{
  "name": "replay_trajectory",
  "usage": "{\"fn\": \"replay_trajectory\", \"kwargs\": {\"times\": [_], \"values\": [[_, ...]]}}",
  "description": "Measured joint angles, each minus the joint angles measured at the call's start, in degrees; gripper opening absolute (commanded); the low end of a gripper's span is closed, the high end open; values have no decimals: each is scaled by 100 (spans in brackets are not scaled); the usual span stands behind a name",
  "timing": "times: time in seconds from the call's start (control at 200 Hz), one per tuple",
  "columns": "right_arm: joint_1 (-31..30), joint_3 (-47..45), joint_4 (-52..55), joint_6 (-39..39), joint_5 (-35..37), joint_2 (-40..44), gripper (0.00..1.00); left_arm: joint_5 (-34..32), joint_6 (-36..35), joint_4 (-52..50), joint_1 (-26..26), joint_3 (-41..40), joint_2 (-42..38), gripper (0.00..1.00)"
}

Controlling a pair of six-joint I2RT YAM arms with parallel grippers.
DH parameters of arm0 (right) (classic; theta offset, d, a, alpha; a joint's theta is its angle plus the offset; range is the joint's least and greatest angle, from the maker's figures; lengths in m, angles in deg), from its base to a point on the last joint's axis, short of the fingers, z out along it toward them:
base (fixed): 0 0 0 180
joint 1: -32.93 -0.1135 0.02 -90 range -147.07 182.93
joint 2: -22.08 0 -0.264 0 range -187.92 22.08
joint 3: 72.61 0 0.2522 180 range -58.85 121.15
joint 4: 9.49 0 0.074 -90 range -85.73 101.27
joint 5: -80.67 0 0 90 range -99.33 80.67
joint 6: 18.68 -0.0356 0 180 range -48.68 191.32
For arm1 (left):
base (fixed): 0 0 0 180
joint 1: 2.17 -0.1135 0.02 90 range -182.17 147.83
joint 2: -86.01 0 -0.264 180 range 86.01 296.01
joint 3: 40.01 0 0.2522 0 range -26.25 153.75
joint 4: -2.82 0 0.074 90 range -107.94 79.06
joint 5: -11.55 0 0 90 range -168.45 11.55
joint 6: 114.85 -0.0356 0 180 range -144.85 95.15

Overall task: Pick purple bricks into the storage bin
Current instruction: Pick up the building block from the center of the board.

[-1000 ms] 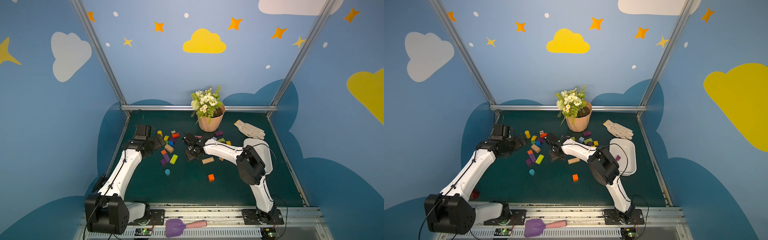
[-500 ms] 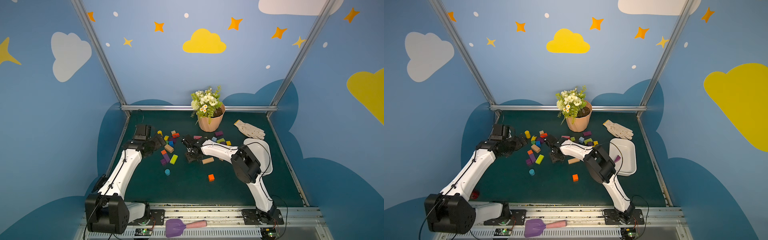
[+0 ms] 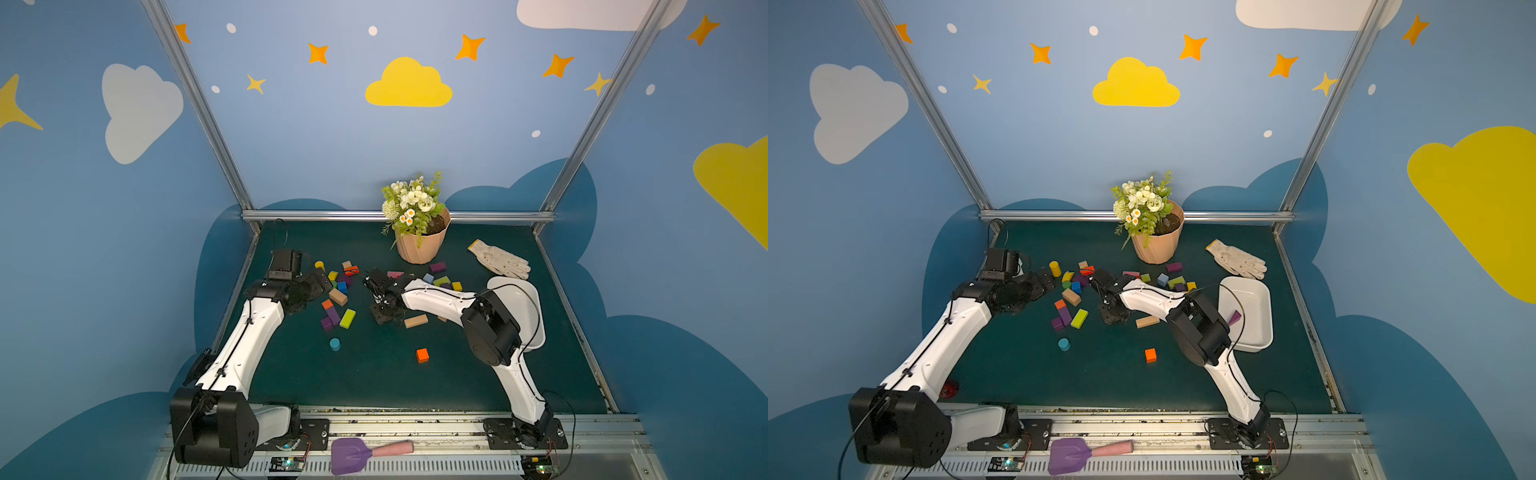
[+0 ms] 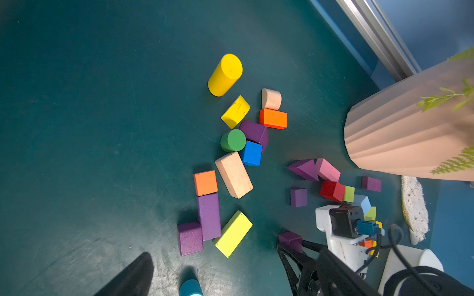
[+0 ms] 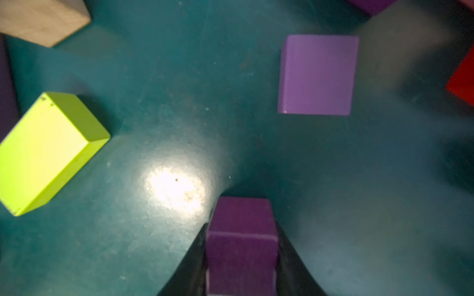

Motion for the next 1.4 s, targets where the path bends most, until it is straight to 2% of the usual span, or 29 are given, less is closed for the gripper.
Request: {"fn": "replay_trajectory", "kwargs": {"times": [0.14,0.741,1.171,1.402], "values": [[0,0,0,20,11,0,33,4,11,31,0,0,0,100],[0,-17,-13,9,26,72,31,153,15,35,0,-4,44,100],[24,-361,-74,-31,61,540,31,297,24,103,0,-4,70,100],[170,-691,-162,-76,63,866,31,581,44,133,2,-4,208,100]]}}
